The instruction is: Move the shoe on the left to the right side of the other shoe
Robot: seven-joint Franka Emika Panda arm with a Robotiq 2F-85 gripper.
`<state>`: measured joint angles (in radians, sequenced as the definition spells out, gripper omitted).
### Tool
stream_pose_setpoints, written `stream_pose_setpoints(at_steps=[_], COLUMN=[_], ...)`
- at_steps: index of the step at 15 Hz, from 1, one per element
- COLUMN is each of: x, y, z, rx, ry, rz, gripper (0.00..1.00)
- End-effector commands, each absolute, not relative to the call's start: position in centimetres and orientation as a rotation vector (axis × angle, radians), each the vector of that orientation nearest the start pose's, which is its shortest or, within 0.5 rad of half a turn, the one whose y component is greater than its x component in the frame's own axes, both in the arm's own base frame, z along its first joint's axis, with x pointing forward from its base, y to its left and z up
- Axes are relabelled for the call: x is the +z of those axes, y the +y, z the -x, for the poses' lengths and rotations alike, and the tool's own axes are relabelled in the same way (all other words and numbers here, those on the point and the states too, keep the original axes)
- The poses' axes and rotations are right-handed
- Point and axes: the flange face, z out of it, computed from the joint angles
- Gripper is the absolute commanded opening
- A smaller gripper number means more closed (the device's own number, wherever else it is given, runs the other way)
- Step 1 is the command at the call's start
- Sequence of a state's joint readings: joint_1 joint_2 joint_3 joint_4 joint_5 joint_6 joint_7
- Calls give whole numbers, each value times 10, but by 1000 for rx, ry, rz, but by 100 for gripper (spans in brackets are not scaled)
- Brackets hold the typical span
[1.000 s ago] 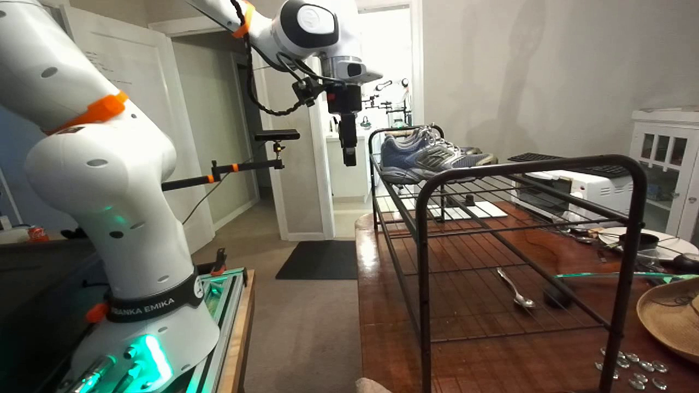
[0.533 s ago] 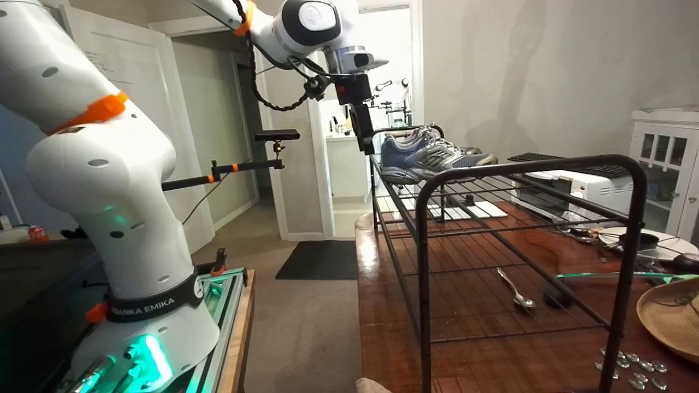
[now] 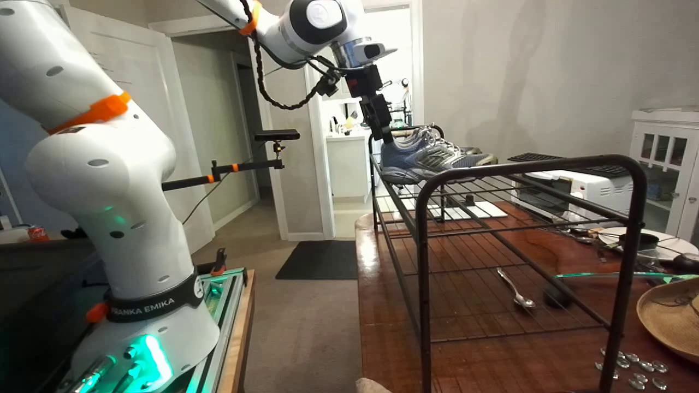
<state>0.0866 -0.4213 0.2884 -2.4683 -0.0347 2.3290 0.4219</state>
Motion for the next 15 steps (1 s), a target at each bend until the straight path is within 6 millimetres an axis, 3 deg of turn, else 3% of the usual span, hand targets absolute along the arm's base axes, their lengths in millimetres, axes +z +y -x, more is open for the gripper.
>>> stream_pose_setpoints(at_steps=[1, 8, 15], x=[470, 488, 469], y=[171, 200, 231], z=[-424, -438, -440], rx=[-527, -544, -494], ry=[-23, -104, -188], rz=[3112, 3061, 3066], gripper=[100, 100, 100])
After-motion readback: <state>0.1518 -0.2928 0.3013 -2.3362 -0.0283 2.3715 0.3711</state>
